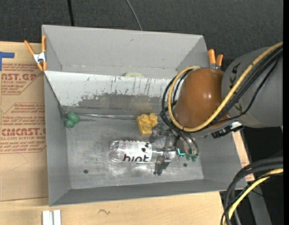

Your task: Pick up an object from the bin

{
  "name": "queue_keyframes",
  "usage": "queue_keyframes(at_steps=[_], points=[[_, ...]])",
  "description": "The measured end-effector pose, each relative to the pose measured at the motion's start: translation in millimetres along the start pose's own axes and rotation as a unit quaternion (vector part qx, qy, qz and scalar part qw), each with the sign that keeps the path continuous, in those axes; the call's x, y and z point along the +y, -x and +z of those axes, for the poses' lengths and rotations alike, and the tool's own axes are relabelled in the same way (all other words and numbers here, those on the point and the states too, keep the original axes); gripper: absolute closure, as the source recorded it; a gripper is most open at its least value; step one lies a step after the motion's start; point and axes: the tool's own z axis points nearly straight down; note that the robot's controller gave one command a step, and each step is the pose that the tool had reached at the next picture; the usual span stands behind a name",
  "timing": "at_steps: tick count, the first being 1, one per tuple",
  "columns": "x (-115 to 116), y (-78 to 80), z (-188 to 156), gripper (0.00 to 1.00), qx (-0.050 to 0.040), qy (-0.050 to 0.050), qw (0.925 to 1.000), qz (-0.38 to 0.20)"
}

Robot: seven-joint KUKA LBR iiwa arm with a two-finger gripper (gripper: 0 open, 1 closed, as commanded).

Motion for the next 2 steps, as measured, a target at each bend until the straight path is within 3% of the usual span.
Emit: queue_keyframes(at_steps=[1, 2], points=[[0, 1.9, -4, 0.00, -0.0038, 0.000, 1.0000, 0.000], [52, 14.5, 40, 0.00, -0.0063, 0.000, 0.9992, -0.040]])
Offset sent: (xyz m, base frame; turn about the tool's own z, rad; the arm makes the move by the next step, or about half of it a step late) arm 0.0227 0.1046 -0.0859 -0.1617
